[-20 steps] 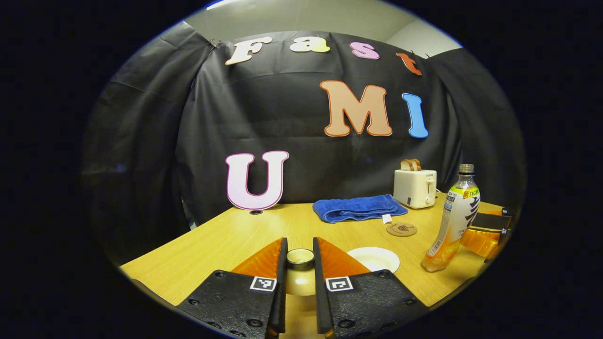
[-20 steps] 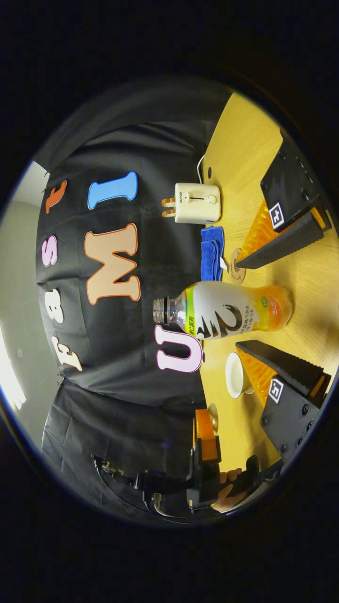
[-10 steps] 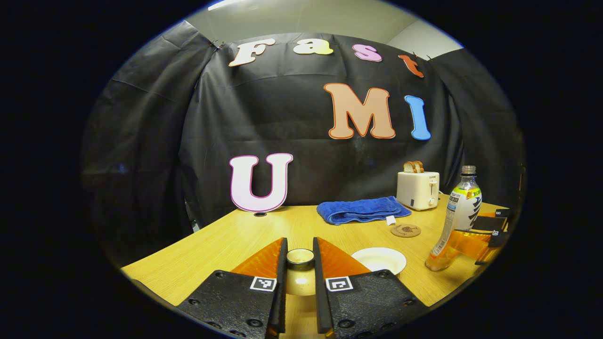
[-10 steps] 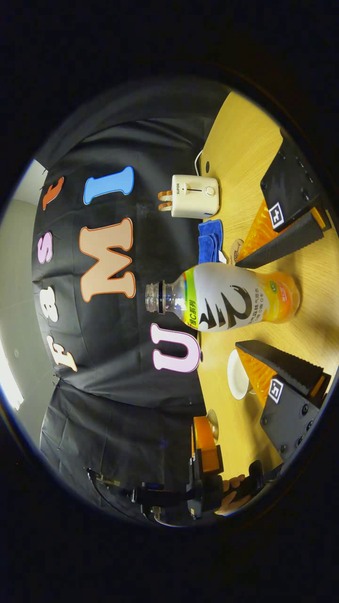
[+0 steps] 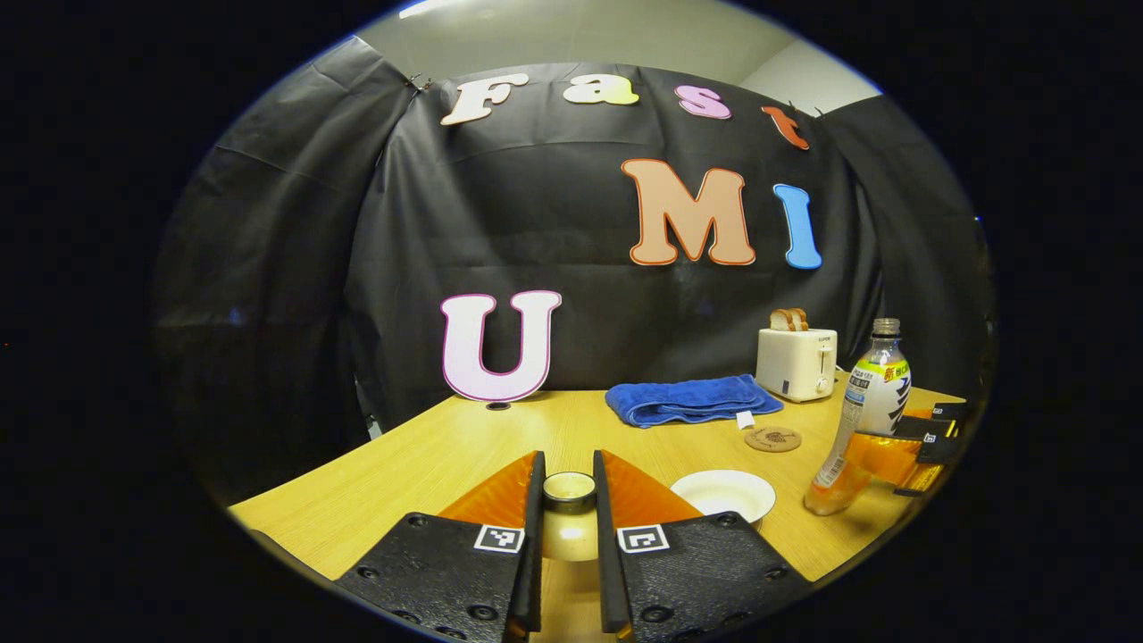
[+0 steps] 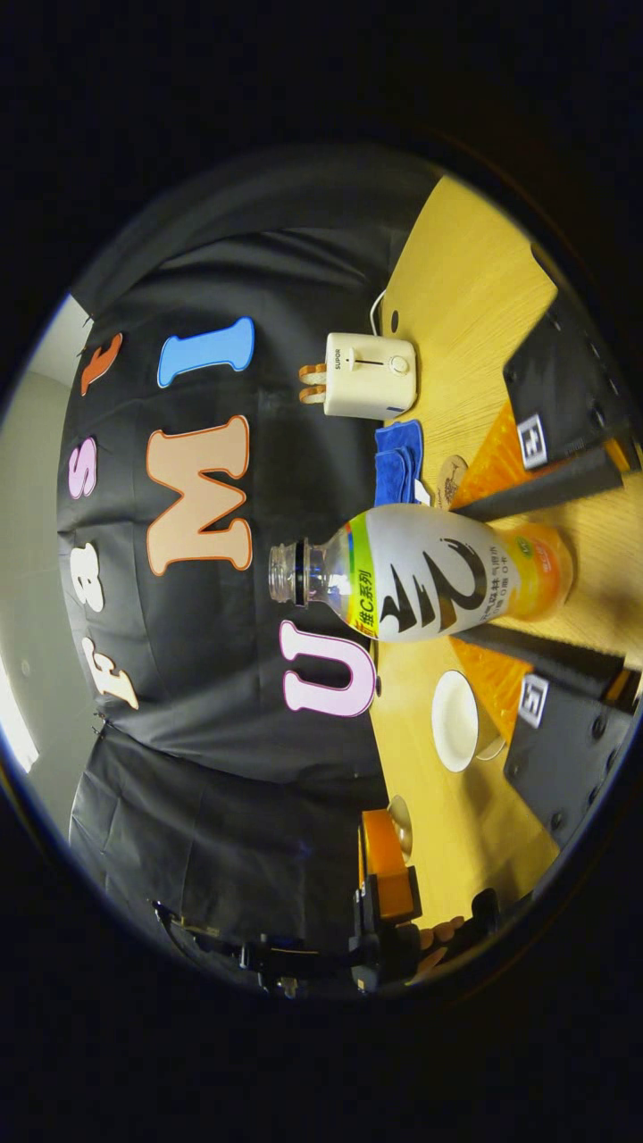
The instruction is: Open the teacup lid with one hand, grasp the water bottle and pour water into the teacup with the other hand; after pouring, place the water bottle on the coaster and then close the teacup lid.
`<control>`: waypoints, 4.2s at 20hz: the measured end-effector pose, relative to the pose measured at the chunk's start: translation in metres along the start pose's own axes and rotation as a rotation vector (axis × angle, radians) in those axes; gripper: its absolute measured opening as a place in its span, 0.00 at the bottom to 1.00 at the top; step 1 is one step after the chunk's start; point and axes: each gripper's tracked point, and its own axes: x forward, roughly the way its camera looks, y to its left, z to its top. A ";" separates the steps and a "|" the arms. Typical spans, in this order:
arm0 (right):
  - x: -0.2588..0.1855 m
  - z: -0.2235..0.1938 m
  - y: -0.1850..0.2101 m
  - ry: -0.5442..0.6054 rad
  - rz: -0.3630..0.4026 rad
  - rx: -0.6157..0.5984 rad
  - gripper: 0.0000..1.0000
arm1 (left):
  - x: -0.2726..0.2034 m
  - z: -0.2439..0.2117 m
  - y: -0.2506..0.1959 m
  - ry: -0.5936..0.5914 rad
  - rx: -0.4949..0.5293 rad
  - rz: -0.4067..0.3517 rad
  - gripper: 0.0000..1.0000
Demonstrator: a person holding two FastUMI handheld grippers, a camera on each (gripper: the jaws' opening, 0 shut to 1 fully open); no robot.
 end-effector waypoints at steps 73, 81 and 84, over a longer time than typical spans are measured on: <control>0.041 0.006 0.014 -0.092 0.008 -1.798 0.65 | -0.019 0.043 0.039 -0.082 -0.029 0.063 0.23; 0.038 0.011 0.021 -0.118 0.016 -1.907 0.65 | -0.020 0.045 0.043 -0.083 -0.042 0.066 0.22; 0.038 0.012 0.024 -0.124 0.020 -1.940 0.65 | -0.019 0.045 0.044 -0.084 -0.049 0.064 0.23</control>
